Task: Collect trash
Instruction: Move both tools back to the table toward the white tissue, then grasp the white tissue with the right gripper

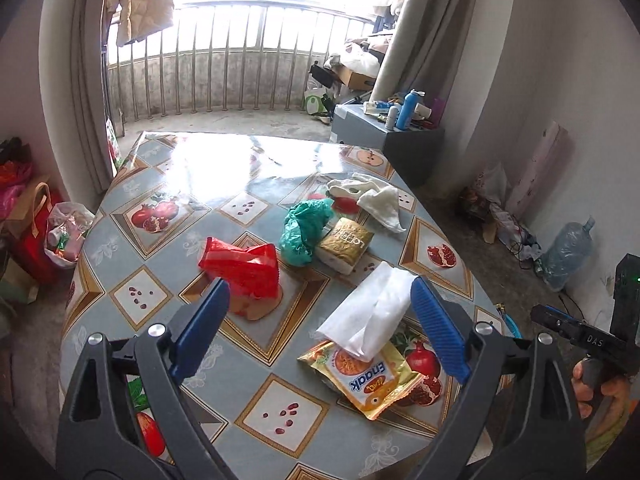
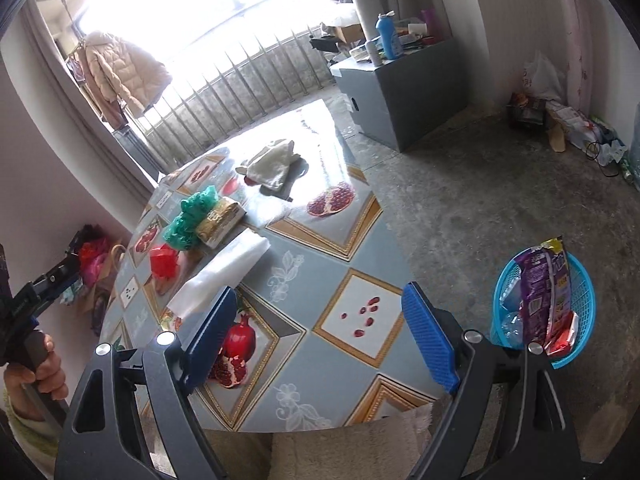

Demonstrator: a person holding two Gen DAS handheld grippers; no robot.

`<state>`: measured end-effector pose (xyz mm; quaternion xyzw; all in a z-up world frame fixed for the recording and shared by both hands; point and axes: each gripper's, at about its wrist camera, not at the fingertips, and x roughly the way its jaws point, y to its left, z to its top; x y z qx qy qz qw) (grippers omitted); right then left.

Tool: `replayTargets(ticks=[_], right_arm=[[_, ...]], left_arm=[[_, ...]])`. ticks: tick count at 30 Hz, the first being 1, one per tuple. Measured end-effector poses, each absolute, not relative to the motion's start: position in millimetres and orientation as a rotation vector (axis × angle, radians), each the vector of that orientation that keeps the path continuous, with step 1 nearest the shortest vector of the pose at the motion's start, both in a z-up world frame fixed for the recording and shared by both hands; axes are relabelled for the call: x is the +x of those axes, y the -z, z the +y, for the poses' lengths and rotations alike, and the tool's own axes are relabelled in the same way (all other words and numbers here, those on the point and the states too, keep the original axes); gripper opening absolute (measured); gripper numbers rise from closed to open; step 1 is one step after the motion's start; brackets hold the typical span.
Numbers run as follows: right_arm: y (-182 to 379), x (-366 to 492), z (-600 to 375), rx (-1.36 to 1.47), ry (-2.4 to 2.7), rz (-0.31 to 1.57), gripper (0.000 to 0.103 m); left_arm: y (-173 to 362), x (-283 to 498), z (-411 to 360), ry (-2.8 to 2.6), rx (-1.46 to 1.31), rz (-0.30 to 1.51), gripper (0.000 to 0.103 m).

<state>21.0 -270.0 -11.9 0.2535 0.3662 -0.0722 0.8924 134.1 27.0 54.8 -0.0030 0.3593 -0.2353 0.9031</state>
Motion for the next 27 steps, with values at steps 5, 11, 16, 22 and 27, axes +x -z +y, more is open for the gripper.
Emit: replayTargets(ticks=[5,11,16,22,27], right_arm=[[14,40,-247,0.542,0.087,0.787,0.075],[25,62,-214,0.53,-0.005,0.858,0.064],[35,82,-199,0.547,-0.039,0.901,0.053],[48,110,-205,0.634,-0.051,0.929,0.046],[63,129,-212,0.731,-0.063,0.952,0.042]], left_arm=[[-39,140,31,0.54,-0.017,0.76,0.081],[-10,157,17,0.637,-0.022,0.847,0.059],[13,165,9,0.699,-0.048,0.912,0.031],[28,175,-7,0.749,-0.044,0.934,0.016],[55,192,-35,0.781,0.003,1.019,0.006]])
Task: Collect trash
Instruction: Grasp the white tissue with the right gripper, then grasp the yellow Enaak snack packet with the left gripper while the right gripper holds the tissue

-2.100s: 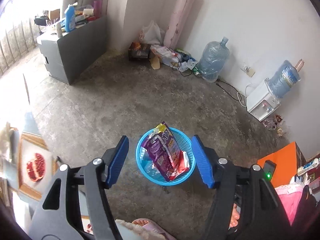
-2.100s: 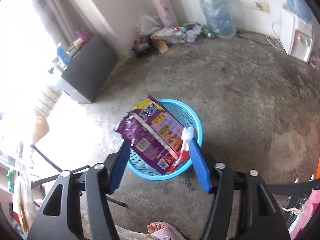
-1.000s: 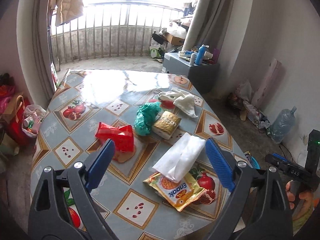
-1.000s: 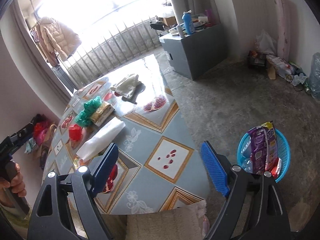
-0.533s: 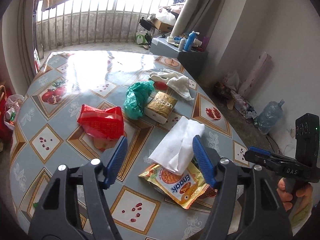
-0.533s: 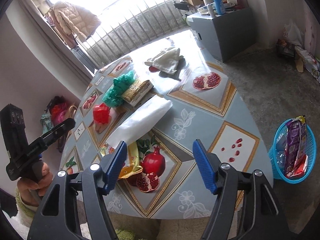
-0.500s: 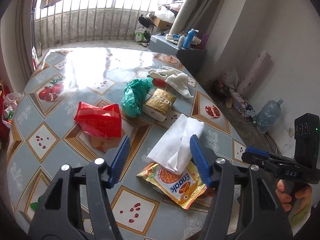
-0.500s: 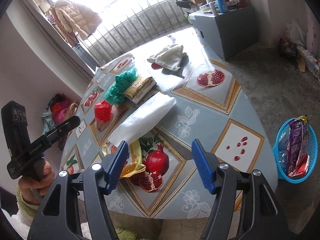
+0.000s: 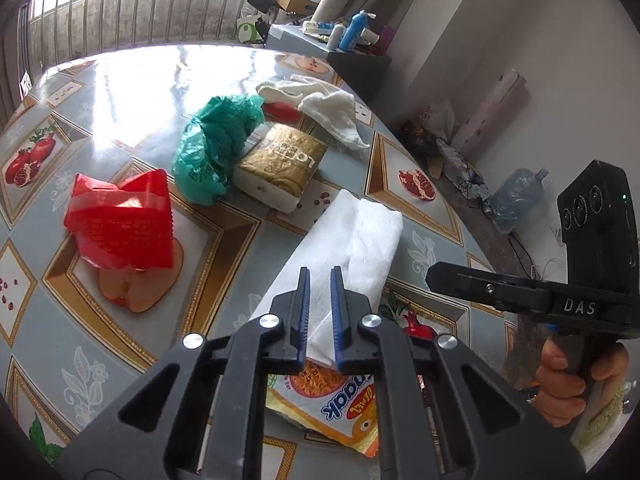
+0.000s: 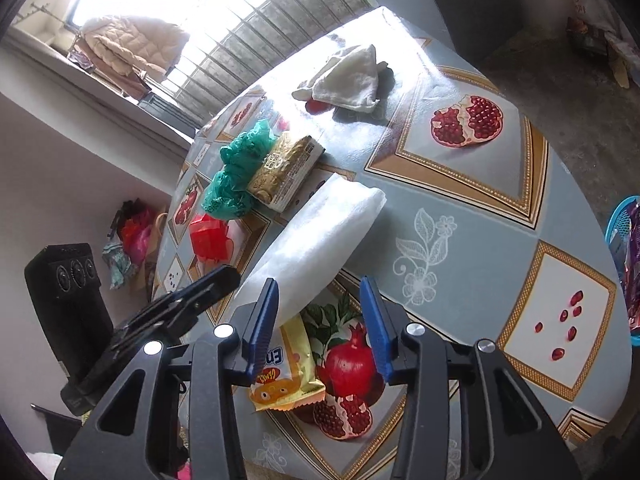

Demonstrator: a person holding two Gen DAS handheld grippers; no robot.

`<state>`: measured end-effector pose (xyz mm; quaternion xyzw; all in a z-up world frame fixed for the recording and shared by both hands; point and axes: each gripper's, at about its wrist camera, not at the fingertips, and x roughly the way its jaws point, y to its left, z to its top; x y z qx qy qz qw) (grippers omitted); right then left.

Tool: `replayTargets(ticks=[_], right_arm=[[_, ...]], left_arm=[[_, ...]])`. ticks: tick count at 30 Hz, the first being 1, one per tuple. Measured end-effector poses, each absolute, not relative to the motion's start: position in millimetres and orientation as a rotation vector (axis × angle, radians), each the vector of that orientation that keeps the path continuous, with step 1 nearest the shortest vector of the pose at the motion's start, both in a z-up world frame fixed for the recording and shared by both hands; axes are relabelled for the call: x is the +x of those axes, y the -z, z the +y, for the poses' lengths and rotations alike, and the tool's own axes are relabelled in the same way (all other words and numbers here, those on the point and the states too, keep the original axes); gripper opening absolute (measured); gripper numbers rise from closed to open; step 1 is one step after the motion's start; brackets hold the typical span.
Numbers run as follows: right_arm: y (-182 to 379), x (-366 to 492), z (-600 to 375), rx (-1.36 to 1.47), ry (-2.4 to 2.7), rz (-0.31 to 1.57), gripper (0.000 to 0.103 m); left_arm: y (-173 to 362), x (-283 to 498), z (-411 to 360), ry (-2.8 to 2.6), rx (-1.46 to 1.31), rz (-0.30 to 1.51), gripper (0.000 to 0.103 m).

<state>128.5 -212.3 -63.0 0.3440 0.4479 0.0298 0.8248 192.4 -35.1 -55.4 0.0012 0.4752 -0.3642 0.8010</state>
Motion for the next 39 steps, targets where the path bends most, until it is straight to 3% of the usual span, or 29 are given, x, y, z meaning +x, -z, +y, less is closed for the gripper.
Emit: replayTargets(ticks=[3,14,18,31,33,35,39], right_arm=[[68,130,-216,0.756,-0.055,0.958,0.042],[84,124,-233,0.788,-0.011,0.982,0.041],[87,125,-233,0.726,0.037,1.005,0.007],[54,83,-276,0.758,0.049,0.841,0.003],[47,71,-282,0.739,0.055,0.821,0.003],[42,61,-286,0.712,0.059,0.82,0.003],[40,48,-276,0.611,0.072,0.851,0.003]], left_arm=[[74,193,-50,0.823,0.013,1.079,0.0],[88,159,-80,0.979,-0.007,1.098,0.0],[85,156,-78,0.971,-0.011,1.08,0.0],[49,149,-21,0.907,-0.057,1.043,0.0],[50,146,-15,0.906,-0.067,1.073,0.003],[53,143,-11,0.911,-0.084,1.114,0.015],[60,136,-21,0.902,-0.054,1.141,0.023]])
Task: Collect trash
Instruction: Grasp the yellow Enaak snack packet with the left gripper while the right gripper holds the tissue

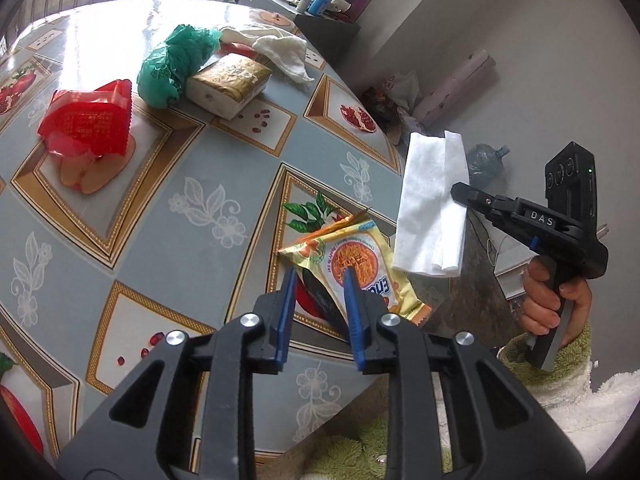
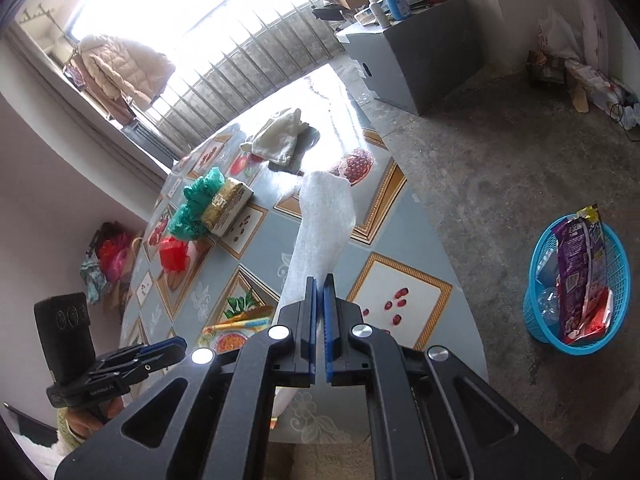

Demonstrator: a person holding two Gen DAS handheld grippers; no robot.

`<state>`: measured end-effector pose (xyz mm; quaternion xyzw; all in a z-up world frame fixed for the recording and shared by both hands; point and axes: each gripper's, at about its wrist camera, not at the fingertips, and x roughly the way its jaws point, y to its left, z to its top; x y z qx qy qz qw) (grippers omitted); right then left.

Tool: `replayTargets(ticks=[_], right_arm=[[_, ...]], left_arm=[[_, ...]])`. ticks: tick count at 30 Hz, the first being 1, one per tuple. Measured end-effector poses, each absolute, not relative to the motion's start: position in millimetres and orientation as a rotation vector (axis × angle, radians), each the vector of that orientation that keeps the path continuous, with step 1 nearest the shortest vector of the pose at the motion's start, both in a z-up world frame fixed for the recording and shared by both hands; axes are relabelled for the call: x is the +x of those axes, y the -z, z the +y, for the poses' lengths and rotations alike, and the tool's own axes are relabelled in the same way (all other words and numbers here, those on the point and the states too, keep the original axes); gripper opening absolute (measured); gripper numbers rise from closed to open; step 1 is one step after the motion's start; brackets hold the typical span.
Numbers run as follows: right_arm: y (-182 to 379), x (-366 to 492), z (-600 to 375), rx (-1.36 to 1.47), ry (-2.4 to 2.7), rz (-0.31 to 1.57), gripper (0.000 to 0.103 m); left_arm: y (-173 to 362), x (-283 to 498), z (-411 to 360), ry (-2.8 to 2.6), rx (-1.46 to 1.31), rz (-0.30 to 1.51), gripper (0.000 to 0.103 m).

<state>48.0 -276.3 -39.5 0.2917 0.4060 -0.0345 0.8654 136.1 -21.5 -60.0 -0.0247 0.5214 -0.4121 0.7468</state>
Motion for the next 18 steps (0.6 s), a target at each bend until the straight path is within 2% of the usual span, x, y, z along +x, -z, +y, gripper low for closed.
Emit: replayTargets(ticks=[8,18], right_arm=[[57,41,-245,0.512,0.066,0.924,0.003],[81,51,-213,0.484,0.006,0.983,0.003]], left_arm=[[77,124,-52,0.844,0.064,1.196,0.027],[84,138,-41,0.857,-0.159,1.262,0.025]])
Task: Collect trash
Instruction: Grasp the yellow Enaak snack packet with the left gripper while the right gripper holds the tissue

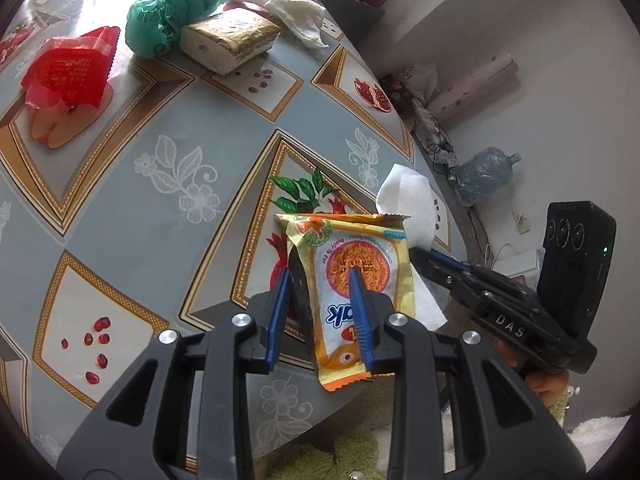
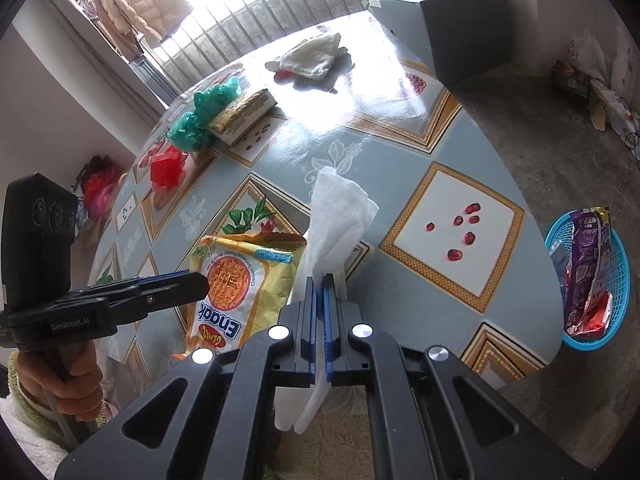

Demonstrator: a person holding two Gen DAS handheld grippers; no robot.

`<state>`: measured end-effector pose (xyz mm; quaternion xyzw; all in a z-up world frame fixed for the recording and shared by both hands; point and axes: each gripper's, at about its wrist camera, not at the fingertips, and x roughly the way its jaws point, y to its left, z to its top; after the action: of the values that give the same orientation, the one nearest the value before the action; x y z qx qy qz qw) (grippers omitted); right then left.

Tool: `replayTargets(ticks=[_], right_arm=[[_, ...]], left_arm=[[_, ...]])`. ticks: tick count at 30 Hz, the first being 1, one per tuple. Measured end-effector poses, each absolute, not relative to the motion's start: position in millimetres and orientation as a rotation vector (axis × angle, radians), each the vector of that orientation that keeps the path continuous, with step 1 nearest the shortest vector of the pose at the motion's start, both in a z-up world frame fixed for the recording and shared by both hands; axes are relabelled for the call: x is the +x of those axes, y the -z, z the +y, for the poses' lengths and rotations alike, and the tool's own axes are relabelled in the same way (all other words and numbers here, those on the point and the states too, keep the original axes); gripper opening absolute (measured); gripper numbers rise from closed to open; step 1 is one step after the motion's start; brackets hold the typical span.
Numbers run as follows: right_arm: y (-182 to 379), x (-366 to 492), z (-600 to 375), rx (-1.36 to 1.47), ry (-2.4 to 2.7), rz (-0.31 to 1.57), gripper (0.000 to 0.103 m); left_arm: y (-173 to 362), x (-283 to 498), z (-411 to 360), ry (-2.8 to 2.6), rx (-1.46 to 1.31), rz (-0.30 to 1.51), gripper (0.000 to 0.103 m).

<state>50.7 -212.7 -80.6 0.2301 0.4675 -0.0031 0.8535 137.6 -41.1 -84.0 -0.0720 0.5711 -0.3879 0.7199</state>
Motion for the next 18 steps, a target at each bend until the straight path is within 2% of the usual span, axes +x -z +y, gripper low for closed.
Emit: replayTargets(ticks=[9,18], right_arm=[[84,52,-212,0.525,-0.009,0.961,0.003],[87,50,-220,0.583,-0.035,0.949,0.003]], left_arm=[[79,137,-39,0.925,-0.311,1.265,0.018],[69,136,-49,0.892,-0.235,1.212,0.0]])
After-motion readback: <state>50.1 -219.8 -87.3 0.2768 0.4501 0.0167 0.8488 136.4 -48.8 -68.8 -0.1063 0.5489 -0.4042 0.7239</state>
